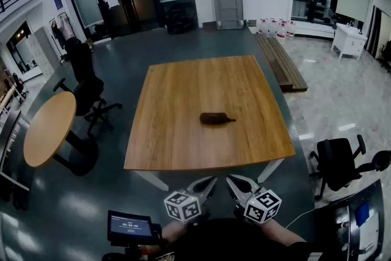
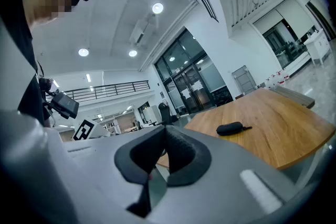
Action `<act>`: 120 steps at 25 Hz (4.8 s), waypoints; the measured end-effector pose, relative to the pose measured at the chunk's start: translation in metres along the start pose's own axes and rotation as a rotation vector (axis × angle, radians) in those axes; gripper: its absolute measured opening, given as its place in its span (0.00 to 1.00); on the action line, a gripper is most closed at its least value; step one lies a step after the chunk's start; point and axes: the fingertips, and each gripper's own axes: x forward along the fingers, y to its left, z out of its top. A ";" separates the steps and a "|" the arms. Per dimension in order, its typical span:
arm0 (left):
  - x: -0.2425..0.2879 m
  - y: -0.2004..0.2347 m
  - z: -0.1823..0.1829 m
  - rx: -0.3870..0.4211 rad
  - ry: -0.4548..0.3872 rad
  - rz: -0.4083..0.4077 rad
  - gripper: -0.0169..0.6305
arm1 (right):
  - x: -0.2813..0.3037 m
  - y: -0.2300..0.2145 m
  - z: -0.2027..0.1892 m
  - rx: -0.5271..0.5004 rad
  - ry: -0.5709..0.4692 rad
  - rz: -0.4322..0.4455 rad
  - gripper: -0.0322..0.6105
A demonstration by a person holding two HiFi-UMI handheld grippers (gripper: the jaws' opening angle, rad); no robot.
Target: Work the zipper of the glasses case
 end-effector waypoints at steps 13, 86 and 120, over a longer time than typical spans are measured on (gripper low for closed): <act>0.019 -0.034 -0.028 -0.020 0.005 0.005 0.03 | -0.046 -0.016 0.002 0.006 0.009 -0.004 0.06; 0.111 0.195 0.085 -0.230 -0.009 0.274 0.03 | 0.247 -0.336 -0.101 -0.778 0.918 0.320 0.66; 0.130 0.132 0.091 0.188 0.753 -0.483 0.50 | 0.189 -0.129 0.012 -1.894 0.593 0.870 0.56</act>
